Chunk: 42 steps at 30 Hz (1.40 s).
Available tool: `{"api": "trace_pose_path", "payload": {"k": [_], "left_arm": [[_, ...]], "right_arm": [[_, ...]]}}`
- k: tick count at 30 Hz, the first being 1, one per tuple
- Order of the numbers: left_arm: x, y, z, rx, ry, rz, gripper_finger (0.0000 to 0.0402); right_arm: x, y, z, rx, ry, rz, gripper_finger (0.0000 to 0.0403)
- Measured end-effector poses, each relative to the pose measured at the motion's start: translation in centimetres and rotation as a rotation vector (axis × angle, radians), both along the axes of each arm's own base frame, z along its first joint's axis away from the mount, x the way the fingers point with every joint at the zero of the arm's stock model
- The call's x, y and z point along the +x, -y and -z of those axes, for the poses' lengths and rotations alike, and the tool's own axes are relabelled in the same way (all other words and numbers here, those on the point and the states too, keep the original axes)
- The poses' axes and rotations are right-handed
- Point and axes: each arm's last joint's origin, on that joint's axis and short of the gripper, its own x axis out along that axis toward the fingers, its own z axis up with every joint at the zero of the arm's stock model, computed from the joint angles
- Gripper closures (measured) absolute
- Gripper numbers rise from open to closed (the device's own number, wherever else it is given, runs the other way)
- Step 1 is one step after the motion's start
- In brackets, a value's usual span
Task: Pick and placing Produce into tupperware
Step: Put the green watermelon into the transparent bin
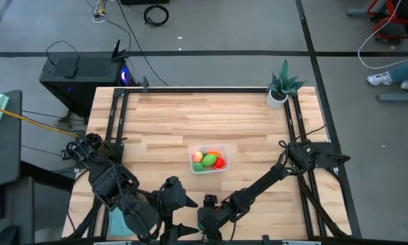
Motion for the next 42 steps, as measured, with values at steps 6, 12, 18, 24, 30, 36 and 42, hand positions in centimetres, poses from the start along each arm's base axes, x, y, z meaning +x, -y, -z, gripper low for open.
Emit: {"api": "trace_pose_path", "payload": {"k": [6,12,18,24,30,36,42], "left_arm": [[0.0,0.0,0.0,-0.001,0.001,0.000,0.0060],[0.0,0.0,0.0,-0.001,0.001,0.000,0.0060],[0.0,0.0,0.0,-0.001,0.001,0.000,0.0060],[0.0,0.0,0.0,-0.001,0.001,0.000,0.0060],[0.0,0.0,0.0,-0.001,0.001,0.000,0.0060],[0.0,0.0,0.0,-0.001,0.001,0.000,0.0060],[0.0,0.0,0.0,-0.001,0.001,0.000,0.0060]], "right_arm": [[-0.2,0.0,0.1,-0.042,0.003,0.006,0.0009],[-0.7,-0.5,0.2,-0.057,-0.005,0.009,0.0009],[-0.7,-0.5,0.2,-0.058,-0.011,0.030,0.0023],[-0.7,-0.5,0.1,-0.051,-0.006,0.033,0.0069],[-0.6,-0.6,0.0,-0.041,0.012,0.020,0.0096],[-0.5,-0.6,-0.1,-0.035,0.013,0.028,0.0095],[-0.5,-0.4,-2.0,-0.029,0.062,0.023,0.0077]]}}
